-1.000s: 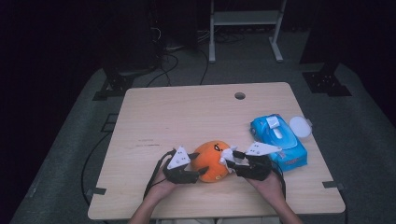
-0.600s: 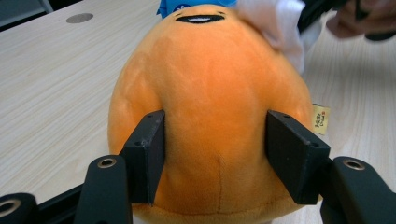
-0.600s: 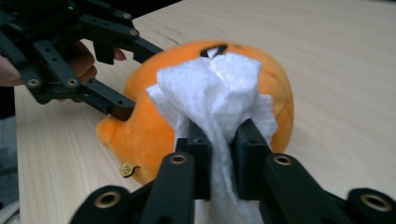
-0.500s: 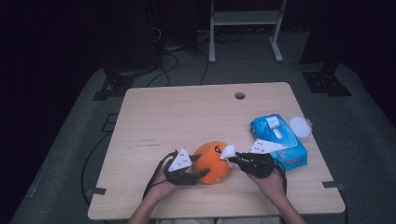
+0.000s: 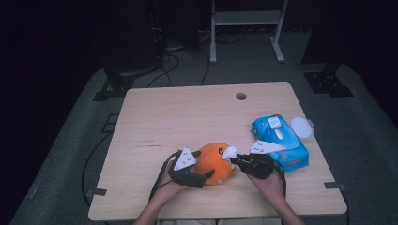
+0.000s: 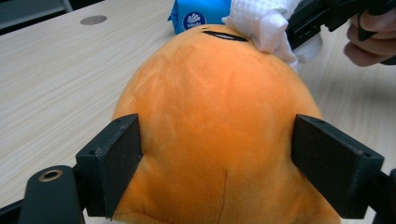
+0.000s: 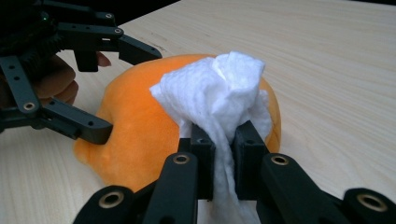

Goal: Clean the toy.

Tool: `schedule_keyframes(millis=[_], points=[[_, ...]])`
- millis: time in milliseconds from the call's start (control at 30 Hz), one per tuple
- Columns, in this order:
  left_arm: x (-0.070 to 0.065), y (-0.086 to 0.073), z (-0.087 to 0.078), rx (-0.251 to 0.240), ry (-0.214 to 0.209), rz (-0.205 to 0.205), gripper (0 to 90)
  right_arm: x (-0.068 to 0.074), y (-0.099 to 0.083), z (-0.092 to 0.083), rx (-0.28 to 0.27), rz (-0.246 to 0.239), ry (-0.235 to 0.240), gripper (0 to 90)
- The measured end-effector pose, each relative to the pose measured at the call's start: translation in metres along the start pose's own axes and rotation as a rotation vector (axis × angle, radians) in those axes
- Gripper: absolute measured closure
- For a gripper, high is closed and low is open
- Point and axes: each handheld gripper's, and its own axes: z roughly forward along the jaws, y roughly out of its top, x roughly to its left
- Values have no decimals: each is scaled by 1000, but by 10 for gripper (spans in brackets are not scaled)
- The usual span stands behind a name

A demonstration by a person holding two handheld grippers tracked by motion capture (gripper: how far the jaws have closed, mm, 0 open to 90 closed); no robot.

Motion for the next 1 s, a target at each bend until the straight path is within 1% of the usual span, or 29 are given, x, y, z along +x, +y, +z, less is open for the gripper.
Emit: schedule_keyframes(millis=[33,100,167,233,333,367,400,467,500,533,600,633,667,700,733,767,800,833,867,900,933,967,1000], points=[[-1,0,1,3,0,4,193,-1,0,0,4,1,2,803],[-2,0,1,5,4,13,270,-3,-1,1,3,6,1,807],[-2,3,0,16,3,15,362,-2,-2,2,-1,5,-13,816],[-1,3,-1,7,-15,18,425,1,-2,1,-3,6,-21,825],[2,2,-4,-1,-48,15,463,13,4,-3,-2,-49,-24,830],[1,3,-6,1,-60,22,476,18,6,-3,-3,-68,-13,830],[0,4,-8,0,-77,38,489,23,8,-4,-4,-86,-6,830],[-3,6,-11,5,-108,65,510,28,13,-6,-7,-131,-13,830],[-4,7,-13,2,-124,71,516,27,15,-8,-12,-130,-18,830],[-4,8,-14,4,-135,74,518,23,15,-11,-23,-114,-23,830],[-4,8,-14,0,-142,68,516,12,13,-14,-31,-71,-41,830],[-2,7,-14,-6,-144,54,507,7,10,-14,-28,-53,-44,830],[-1,7,-13,-17,-137,30,479,6,8,-14,-23,-40,-43,830],[0,7,-12,-22,-129,17,413,7,6,-13,-15,-42,-44,831],[0,8,-11,-29,-111,-7,343,10,5,-11,-9,-49,-42,831],[0,8,-8,-28,-84,-38,250,15,5,-10,-6,-61,-38,831],[-1,8,-5,-14,-64,-45,173,22,6,-7,-7,-71,-15,831],[-3,7,-3,1,-49,-31,137,28,7,-5,-6,-82,4,831],[-4,6,0,14,-35,-10,129,32,8,-4,-3,-98,9,831],[-5,5,2,13,-33,-5,143,37,10,-3,4,-125,6,830],[-5,5,2,13,-35,0,203,39,13,-3,7,-147,0,830],[-5,6,2,20,-36,14,262,39,14,-3,7,-148,-6,831],[-4,7,1,17,-42,20,311,35,15,-4,-1,-140,-11,831]])
